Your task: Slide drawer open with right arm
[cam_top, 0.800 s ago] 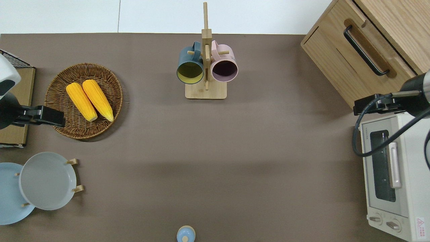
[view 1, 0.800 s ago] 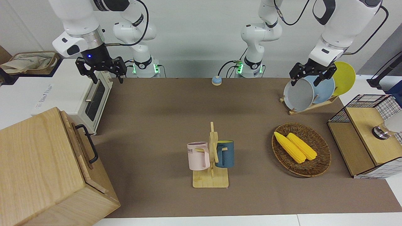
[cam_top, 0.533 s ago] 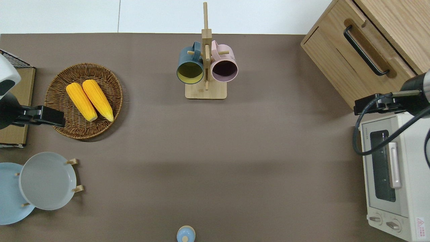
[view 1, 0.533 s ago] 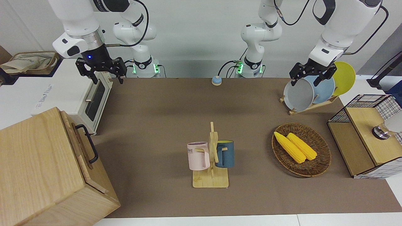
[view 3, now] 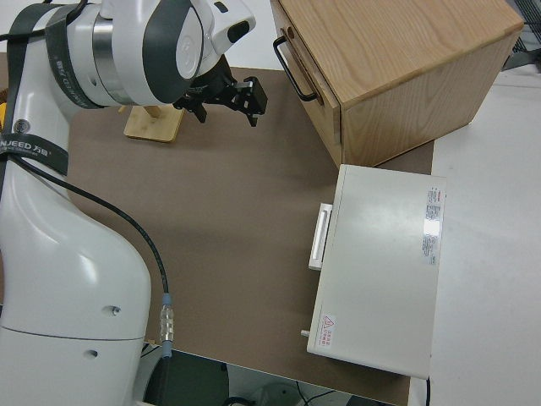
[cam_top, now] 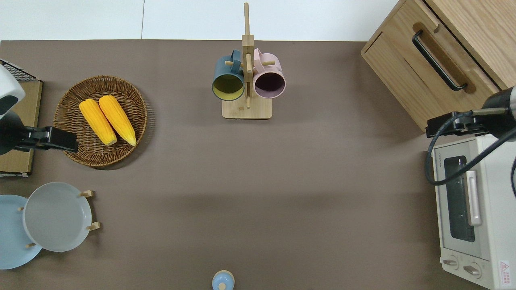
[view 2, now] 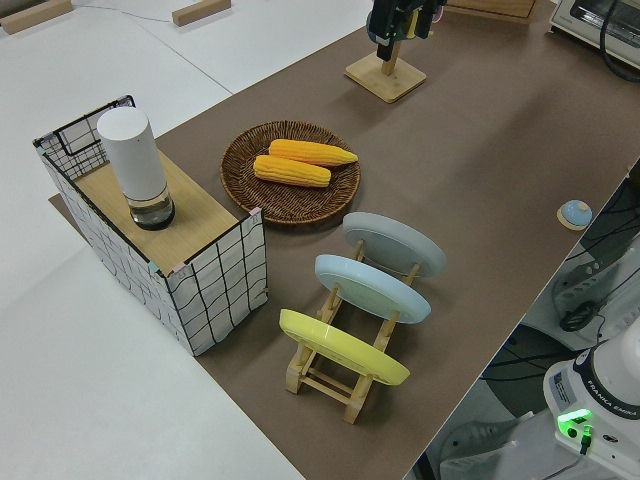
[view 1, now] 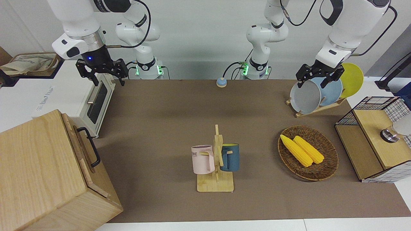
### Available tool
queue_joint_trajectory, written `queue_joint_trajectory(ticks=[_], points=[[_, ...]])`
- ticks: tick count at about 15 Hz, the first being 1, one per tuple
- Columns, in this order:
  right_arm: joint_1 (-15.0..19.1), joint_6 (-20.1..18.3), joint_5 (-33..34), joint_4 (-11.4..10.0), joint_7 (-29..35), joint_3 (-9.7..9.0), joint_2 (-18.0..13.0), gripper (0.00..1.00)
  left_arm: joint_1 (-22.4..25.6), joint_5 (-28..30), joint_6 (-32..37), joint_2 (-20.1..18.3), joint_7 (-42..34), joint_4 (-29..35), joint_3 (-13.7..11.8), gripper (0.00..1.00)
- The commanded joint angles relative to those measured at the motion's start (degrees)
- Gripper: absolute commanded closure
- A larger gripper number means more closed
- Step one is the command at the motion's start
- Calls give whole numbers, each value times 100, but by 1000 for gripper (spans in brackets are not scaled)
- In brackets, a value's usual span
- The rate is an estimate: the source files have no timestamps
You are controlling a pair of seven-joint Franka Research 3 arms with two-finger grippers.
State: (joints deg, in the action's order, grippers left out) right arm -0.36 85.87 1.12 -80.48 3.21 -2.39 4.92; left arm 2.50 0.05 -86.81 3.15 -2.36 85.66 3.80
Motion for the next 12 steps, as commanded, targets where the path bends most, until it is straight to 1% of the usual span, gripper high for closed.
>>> queue_joint_trajectory(ticks=[1,3,5,6,7,9,10,12], points=[[-17,-26,107,94,40,-34,53,15,-39,-102,103,-25,60,-58,-2,7],[-26,-9,204,85,22,-42,53,15,-39,-102,103,-25,60,-58,-2,7],[-35,9,458,94,13,-69,53,15,-39,-102,103,-25,60,-49,-2,7],[-78,18,598,120,22,-69,53,15,-39,-102,103,-25,60,-58,-2,7],[-174,18,713,198,57,-69,62,15,-39,-102,103,-25,60,-49,-2,7],[-210,18,731,199,153,-69,62,15,-39,-102,103,-25,60,-49,-2,7],[-297,18,845,199,206,-69,80,15,-39,-102,103,-25,60,-49,-2,7],[-587,18,1405,199,216,-78,106,15,-39,-102,103,-25,60,-49,-2,7]])
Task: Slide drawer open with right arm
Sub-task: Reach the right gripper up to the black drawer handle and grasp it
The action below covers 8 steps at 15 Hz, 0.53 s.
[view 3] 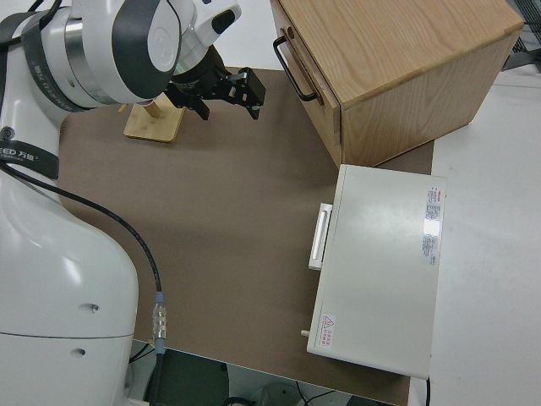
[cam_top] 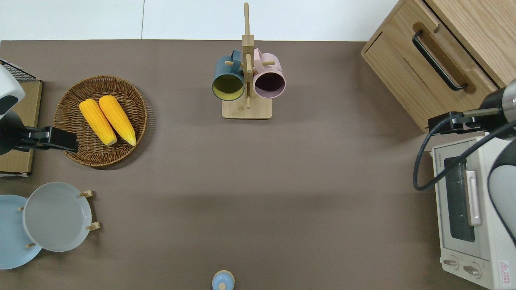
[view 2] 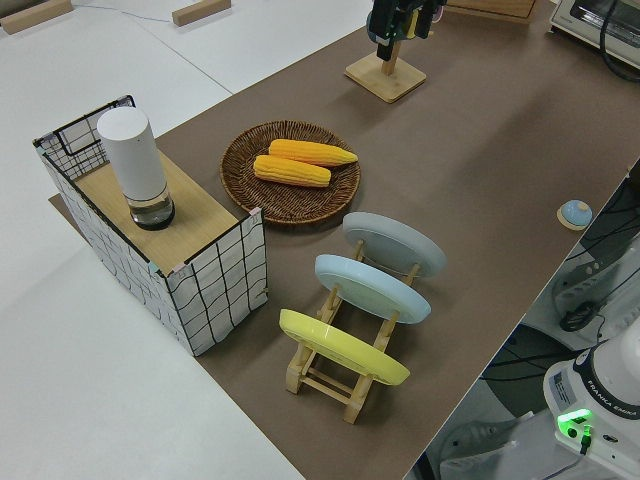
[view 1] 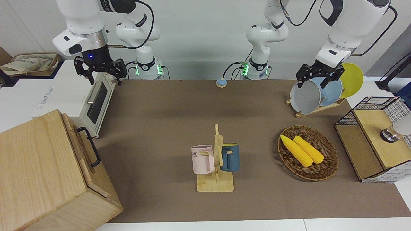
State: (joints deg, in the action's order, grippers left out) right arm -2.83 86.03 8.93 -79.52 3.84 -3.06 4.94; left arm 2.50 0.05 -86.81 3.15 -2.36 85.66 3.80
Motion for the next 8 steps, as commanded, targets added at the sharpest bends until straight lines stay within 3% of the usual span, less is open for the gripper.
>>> queue_joint_trajectory(ticks=[1,6,8], points=[[-446,2,888,104,152,-28,104,17,-39,-102,103,-25,60,-49,-2,7],[-947,-7,2056,95,126,-89,271,15,-39,-102,103,-25,60,-58,-2,7],[-1079,2,2707,86,99,-203,367,15,-39,-102,103,-25,60,-58,-2,7]])
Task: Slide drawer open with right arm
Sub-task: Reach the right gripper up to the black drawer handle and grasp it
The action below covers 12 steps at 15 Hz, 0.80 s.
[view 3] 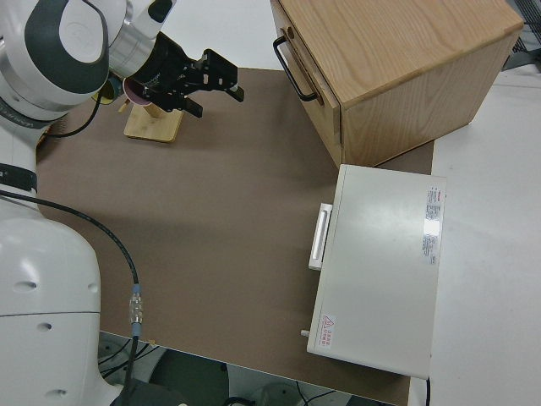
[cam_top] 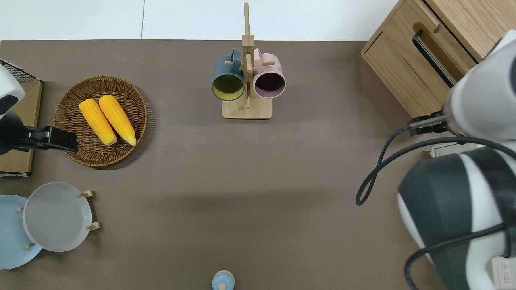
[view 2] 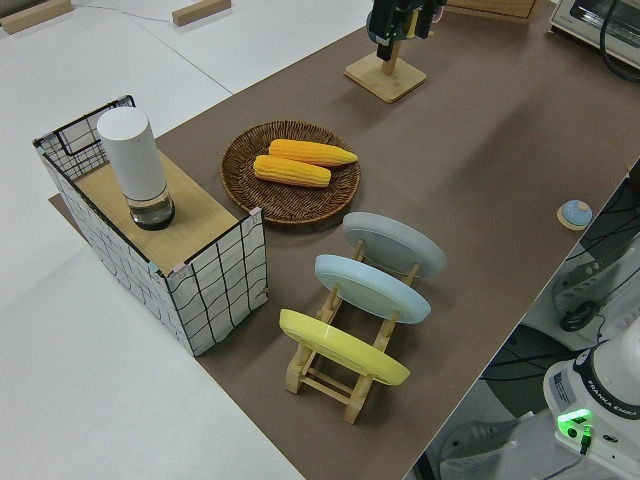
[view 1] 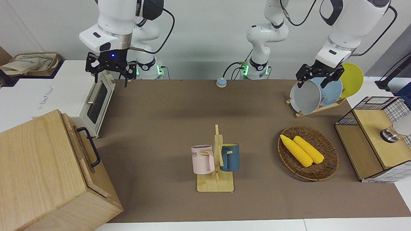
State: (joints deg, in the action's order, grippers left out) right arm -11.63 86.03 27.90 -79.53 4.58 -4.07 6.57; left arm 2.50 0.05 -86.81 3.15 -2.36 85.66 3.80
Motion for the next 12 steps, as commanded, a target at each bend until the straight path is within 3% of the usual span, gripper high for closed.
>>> queue_joint_trajectory(ticks=[1,6,10,12], points=[[-216,2,1074,86,17,-147,309,15,-39,-102,103,-25,60,-58,-2,7],[-225,159,2262,42,61,-516,705,15,-39,-102,103,-25,60,-49,-2,7],[-234,371,2929,-1,87,-587,1004,15,-39,-102,103,-25,60,-49,-2,7],[-295,476,3465,-203,227,-587,1110,15,-39,-102,103,-25,60,-49,-2,7]])
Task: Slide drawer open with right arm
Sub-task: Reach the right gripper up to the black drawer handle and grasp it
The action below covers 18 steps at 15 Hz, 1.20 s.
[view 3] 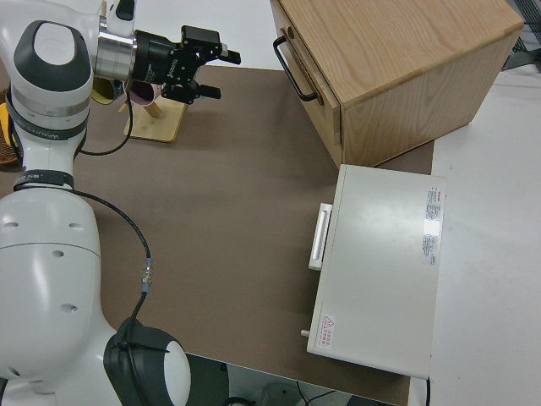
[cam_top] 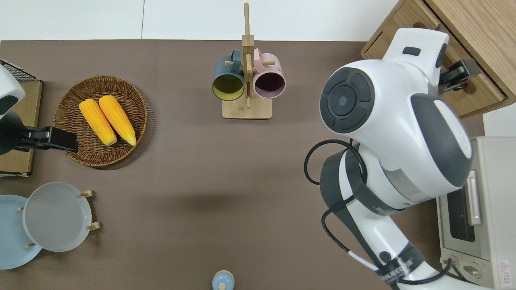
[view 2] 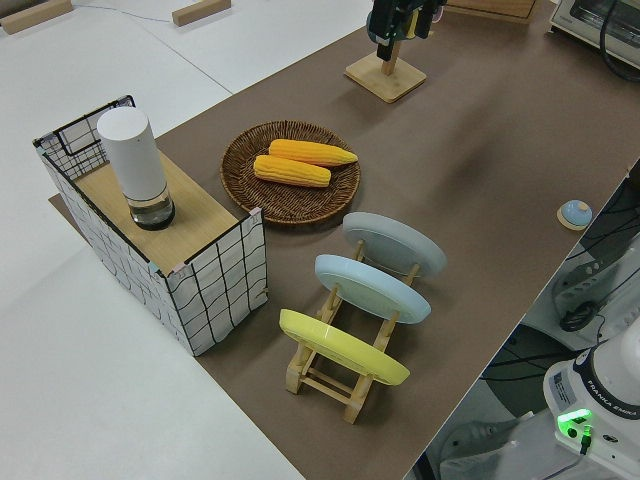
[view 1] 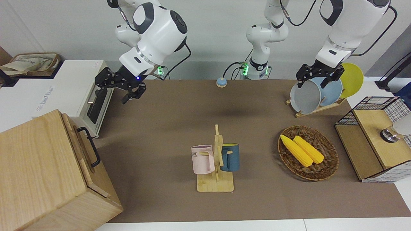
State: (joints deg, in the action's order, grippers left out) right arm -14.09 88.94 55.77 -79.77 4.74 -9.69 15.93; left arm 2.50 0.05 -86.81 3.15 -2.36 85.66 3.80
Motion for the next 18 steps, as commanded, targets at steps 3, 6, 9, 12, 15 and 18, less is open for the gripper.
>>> queue_joint_trajectory(ticks=[3,6,9,12,15,18], points=[[-103,264,1364,-355,474,-24,410,15,-39,-102,103,-25,60,-58,-2,7],[-103,264,1813,-382,685,-24,647,15,-39,-102,103,-25,60,-49,-2,7],[-103,264,2209,-382,931,-24,867,15,-39,-102,103,-25,60,-49,-2,7],[-94,264,2814,-512,1212,-24,1069,17,-39,-102,103,-25,60,-58,-2,7],[-86,264,3229,-601,1564,-24,1245,17,-39,-102,103,-25,60,-49,-2,7],[-51,264,3449,-645,1828,-24,1368,17,-39,-102,103,-16,60,-49,-2,7]])
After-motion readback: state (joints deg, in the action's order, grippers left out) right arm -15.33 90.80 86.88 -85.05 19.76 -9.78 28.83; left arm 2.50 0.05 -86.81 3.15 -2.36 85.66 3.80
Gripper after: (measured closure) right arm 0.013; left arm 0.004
